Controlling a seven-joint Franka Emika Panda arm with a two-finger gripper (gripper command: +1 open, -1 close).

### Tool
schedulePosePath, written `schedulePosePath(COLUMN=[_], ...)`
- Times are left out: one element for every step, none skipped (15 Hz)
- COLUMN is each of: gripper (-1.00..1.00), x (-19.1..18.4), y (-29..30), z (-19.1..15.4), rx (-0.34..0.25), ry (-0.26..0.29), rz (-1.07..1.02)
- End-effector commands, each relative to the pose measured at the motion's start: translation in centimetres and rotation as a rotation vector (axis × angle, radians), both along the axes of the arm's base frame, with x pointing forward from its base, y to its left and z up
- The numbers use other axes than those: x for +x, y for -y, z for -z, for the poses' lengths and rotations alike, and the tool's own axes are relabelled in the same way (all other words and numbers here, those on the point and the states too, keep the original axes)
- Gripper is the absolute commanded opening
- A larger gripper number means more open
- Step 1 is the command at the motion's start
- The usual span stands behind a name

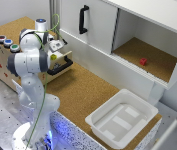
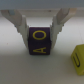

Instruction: Place the purple object on top of the drawer

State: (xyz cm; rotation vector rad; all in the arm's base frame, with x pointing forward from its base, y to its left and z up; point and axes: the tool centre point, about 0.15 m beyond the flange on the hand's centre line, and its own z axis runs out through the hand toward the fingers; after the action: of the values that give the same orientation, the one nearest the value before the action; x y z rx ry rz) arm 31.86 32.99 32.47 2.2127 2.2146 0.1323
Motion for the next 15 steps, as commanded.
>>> schedulePosePath(gripper=[-1.00, -1.00, -1.00, -1.00, -1.00, -1.00, -1.00, -1.00, -1.00, -1.00, -1.00, -1.00, -1.00, -1.00, -1.00], x=[0.9, 1.1, 1.2, 1.3, 1.2, 1.0, 0.9, 0.7, 0.3, 0.1, -0.2, -0.5, -0.8, -1.0, -1.3], y=[-2.5, -3.4, -4.1, -4.9, -5.9, -6.9, -7.6, -8.3, -9.5, -10.4, -11.3, -12.2, -13.0, -13.6, -14.0], z=[-7.6, -10.0, -12.0, -13.6, -15.0, -15.7, -16.1, -16.3, -16.6, -16.5, -16.4, -16.2, -16.0, -15.7, -15.4], rx=[-0.115, -0.132, -0.128, -0.115, -0.092, -0.075, -0.058, -0.044, -0.032, -0.030, -0.014, 0.002, 0.005, 0.010, 0.006], ry=[0.093, 0.102, 0.095, 0.105, 0.098, 0.093, 0.090, 0.079, 0.081, 0.077, 0.064, 0.047, 0.039, 0.017, 0.008], rz=[-0.003, -0.012, -0.015, -0.015, -0.026, -0.043, -0.055, -0.067, -0.090, -0.105, -0.119, -0.128, -0.135, -0.141, -0.139])
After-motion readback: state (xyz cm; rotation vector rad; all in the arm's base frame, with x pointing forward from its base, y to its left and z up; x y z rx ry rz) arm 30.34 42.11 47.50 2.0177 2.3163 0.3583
